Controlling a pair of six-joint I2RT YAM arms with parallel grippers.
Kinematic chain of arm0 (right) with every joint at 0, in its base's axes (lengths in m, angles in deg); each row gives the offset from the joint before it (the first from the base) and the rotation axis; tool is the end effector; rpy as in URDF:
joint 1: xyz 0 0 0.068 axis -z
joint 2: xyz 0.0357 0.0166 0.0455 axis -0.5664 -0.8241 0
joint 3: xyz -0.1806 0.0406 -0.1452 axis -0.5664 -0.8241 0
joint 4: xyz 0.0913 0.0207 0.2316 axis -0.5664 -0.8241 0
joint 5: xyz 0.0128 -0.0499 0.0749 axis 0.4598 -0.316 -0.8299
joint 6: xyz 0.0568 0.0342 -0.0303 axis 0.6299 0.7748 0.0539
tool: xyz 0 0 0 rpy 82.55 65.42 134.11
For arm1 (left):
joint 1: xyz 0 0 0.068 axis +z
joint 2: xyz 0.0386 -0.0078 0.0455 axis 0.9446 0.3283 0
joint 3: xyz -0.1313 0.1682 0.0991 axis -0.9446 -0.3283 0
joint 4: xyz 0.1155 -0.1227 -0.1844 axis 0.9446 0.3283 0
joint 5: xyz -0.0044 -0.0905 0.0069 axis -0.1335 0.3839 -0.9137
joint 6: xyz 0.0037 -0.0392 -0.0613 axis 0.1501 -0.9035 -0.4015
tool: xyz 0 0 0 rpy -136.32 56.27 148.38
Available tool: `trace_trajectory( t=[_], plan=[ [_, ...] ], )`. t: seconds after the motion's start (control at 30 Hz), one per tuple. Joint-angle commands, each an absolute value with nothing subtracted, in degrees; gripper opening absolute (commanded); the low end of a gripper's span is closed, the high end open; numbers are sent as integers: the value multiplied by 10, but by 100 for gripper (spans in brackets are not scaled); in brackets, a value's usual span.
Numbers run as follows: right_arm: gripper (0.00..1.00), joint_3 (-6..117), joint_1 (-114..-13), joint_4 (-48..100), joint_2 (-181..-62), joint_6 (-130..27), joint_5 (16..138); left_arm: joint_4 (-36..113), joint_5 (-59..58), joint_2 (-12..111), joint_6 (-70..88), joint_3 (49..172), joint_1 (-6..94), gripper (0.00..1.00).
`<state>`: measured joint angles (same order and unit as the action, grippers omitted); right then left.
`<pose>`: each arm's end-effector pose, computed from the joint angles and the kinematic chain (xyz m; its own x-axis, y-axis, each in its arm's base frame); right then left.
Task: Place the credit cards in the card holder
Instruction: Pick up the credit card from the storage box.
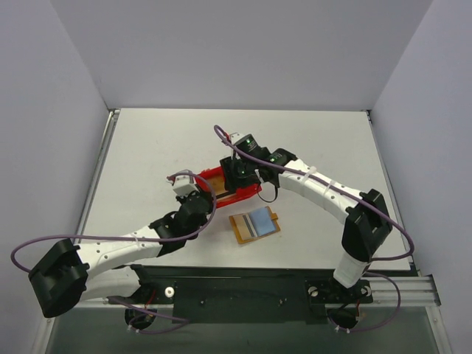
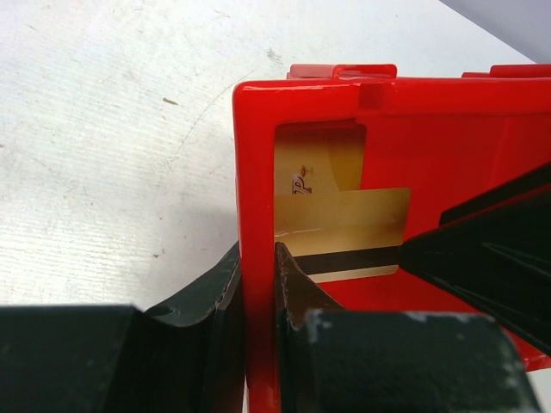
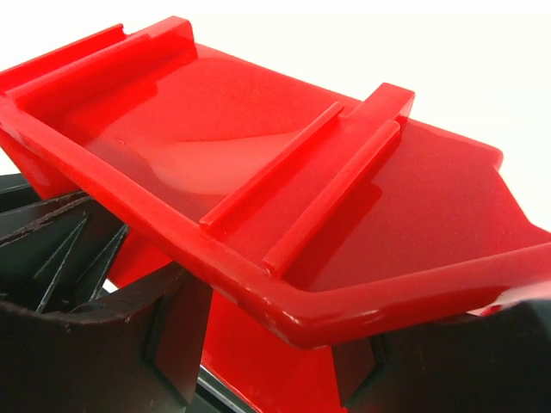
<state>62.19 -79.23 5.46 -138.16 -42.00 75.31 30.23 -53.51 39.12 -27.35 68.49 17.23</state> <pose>0.2766 0.2875 0.2510 -0.6257 -0.2325 -0.7446 -0.6363 0.7043 0.3148 0.1866 -0.1813 0.1834 -0.3117 -0.4714 -0.8250 -0.0557 0.8759 -0.4793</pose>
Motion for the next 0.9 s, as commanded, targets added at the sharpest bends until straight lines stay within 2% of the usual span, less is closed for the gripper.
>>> trace_trajectory(
  t=[0.0, 0.23, 0.57, 0.87],
  plan=[
    [48, 639, -800, 42, -1392, -423, 791, 275, -552, 382, -276, 716, 166, 0],
    [48, 628, -813, 51, -1401, -437, 829, 287, -529, 379, -317, 730, 166, 0],
    [49, 526, -815, 162, -1349, -425, 859, 304, -502, 360, -360, 741, 166, 0],
    [49, 496, -813, 199, -1347, -412, 806, 300, -487, 337, -363, 739, 167, 0]
  ],
)
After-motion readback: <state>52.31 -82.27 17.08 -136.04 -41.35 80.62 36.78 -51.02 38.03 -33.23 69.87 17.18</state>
